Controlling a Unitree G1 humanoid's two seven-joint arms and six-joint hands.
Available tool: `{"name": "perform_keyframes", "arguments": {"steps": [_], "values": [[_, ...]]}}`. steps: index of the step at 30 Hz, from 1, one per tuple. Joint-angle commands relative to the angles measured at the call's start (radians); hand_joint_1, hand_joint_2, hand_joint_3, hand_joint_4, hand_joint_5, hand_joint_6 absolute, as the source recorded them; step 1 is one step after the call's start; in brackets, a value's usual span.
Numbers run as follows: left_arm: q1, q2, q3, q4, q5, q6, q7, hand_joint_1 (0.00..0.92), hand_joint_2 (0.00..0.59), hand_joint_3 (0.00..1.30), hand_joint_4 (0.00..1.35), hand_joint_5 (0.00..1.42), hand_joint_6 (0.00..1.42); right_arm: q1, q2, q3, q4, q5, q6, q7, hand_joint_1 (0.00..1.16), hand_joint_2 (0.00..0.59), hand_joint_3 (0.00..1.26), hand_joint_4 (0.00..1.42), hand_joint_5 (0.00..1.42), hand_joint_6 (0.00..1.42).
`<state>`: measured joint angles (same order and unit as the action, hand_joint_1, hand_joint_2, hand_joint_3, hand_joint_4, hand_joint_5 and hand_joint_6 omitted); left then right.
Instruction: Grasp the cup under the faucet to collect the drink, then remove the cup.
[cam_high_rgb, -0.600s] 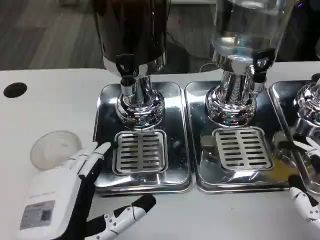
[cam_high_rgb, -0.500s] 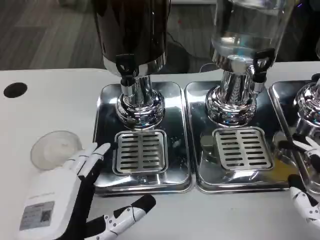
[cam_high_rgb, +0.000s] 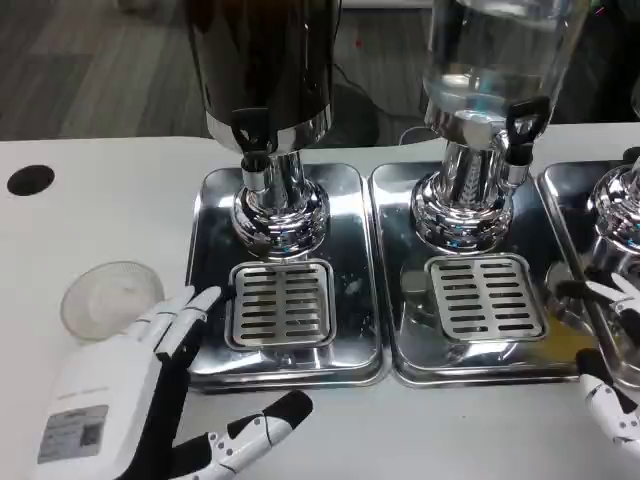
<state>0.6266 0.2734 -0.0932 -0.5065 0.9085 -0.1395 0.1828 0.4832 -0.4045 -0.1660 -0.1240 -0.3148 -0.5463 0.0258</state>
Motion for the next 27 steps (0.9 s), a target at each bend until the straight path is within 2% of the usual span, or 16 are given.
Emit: {"name": "perform_keyframes", "arguments": {"steps": [1, 27], "values": [[0.009, 0.000, -0.001, -0.014, 0.003, -0.006, 0.008, 0.006, 0.087, 0.20, 0.13, 0.18, 0.30, 0.012, -0.003, -0.009, -0.013, 0.014, -0.019, 0.005, 0.53, 0.486, 0.23, 0.09, 0.07, 0.02], [0.024, 0.002, 0.013, -0.035, 0.001, -0.009, 0.010, 0.016, 0.085, 0.20, 0.13, 0.18, 0.30, 0.021, 0.004, -0.008, -0.018, 0.018, -0.028, 0.006, 0.53, 0.486, 0.24, 0.09, 0.08, 0.02]]}}
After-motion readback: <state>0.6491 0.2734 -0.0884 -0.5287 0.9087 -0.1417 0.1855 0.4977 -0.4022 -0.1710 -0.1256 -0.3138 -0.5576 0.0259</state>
